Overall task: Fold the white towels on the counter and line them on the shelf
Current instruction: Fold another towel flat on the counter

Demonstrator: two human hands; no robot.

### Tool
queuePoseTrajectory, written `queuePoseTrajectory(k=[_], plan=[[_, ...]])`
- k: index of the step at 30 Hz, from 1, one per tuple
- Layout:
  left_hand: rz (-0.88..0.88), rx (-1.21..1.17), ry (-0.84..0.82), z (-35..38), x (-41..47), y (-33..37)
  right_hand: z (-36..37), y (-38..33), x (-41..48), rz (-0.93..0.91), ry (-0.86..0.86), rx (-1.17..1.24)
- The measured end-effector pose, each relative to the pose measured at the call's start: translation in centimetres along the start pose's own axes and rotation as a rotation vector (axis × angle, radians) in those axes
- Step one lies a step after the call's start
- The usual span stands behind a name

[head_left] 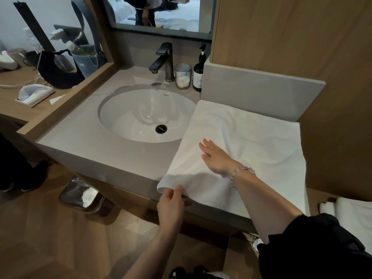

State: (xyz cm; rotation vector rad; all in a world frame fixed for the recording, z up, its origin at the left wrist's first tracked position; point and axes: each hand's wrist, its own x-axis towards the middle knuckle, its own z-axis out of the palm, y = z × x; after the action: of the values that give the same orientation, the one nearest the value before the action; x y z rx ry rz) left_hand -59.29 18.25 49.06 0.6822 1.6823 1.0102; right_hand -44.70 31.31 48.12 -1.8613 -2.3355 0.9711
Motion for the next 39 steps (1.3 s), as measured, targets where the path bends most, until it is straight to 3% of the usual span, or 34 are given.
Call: queuePoseTrajectory(k=[6,11,14,23,36,39], plan=[[-0.080,0.207,-0.184,-1.0,1.4,0.7,0.0,0.1,-0.1,-0.012,0.006,-0.012],[-0.134,-0.057,-0.105,-1.6,1.2,0.2,-0.1,0.1,-0.1,-0.013,0.001,-0.033],[-0.032,-0.046,-0.066,-2.0,1.2,0.1,-0.1,0.1,0.0,-0.017,0.003,-0.049],[-0.082,0.042,-0.265,-0.3,0.4,0.8,-0.1,0.1,0.3,-0.011,-0.013,-0.060],[-0.083,-0.044,-0.172,0.0,-0.7,0.0,-0.4,0.3,0.4,-0.008,-0.039,-0.022],[-0.024,-0.120,-0.344,0.9,-1.8,0.1,-0.2,-0.1,0.5,0.010,-0.029,-0.056]])
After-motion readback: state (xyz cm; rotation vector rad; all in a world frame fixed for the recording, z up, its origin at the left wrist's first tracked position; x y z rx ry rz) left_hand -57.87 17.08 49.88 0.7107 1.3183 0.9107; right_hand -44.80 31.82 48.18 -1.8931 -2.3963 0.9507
